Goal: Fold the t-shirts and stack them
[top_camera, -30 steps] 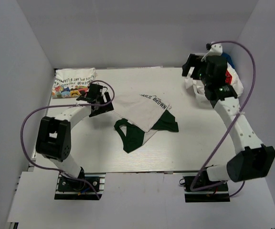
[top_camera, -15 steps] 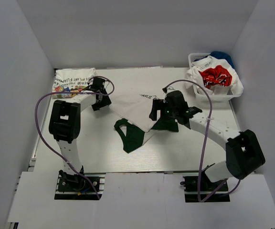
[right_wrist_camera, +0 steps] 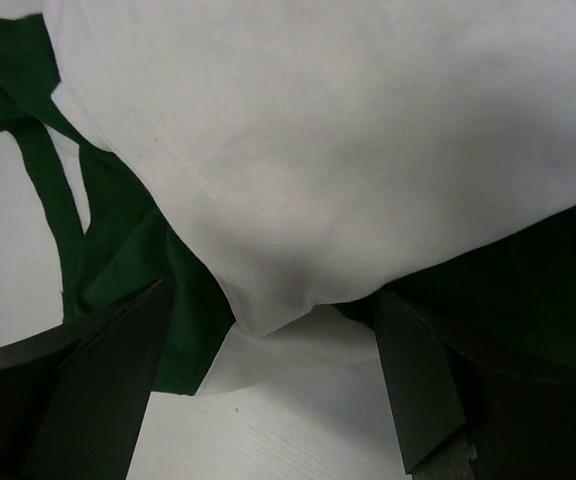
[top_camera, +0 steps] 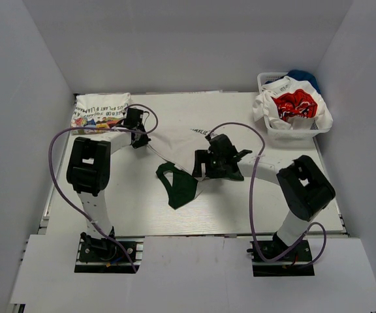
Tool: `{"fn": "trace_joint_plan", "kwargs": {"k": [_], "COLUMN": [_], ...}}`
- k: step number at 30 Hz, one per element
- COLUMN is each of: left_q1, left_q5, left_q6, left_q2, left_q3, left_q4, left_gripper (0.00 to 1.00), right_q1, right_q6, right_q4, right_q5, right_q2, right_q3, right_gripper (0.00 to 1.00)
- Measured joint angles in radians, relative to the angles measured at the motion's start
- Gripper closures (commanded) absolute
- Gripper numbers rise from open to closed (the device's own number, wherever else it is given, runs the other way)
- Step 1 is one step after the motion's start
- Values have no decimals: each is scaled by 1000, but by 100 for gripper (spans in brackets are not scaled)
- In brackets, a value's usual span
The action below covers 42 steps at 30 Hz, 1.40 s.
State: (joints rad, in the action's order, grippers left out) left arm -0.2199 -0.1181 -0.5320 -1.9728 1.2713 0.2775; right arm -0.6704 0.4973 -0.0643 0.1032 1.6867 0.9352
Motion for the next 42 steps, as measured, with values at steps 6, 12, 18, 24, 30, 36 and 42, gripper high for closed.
{"fn": "trace_joint_plan", "kwargs": {"k": [6, 12, 18, 24, 30, 36, 42], "left_q1": [0, -5, -5, -9, -13, -21, -56], "left_q5": [34, 125, 150, 143, 167, 218, 282], "left_q6": [26, 64, 88, 106, 129, 140, 143], "left_q2": [51, 138, 217, 318, 367, 296, 247], "left_q3": [-82, -185, -195, -195, -101, -93, -177], "left_q4": [-53, -113, -163, -175, -131, -60, -23], "left_gripper": [100, 100, 100, 97, 0, 0, 0], "right_q1": [-18, -24, -27, -27, -26, -26, -26], "right_q6": [12, 5, -1, -68, -143, -161, -159], "right_q4": [0, 2, 21, 18, 26, 3, -24], "right_q5": [-14, -70, -171, -244, -257, -233, -228], "right_q2": [51, 88, 50, -113, -307, -357, -338], "right_q3": [51, 103, 115, 140, 205, 228, 192], "right_gripper": [49, 100, 100, 100, 100, 100, 100]}}
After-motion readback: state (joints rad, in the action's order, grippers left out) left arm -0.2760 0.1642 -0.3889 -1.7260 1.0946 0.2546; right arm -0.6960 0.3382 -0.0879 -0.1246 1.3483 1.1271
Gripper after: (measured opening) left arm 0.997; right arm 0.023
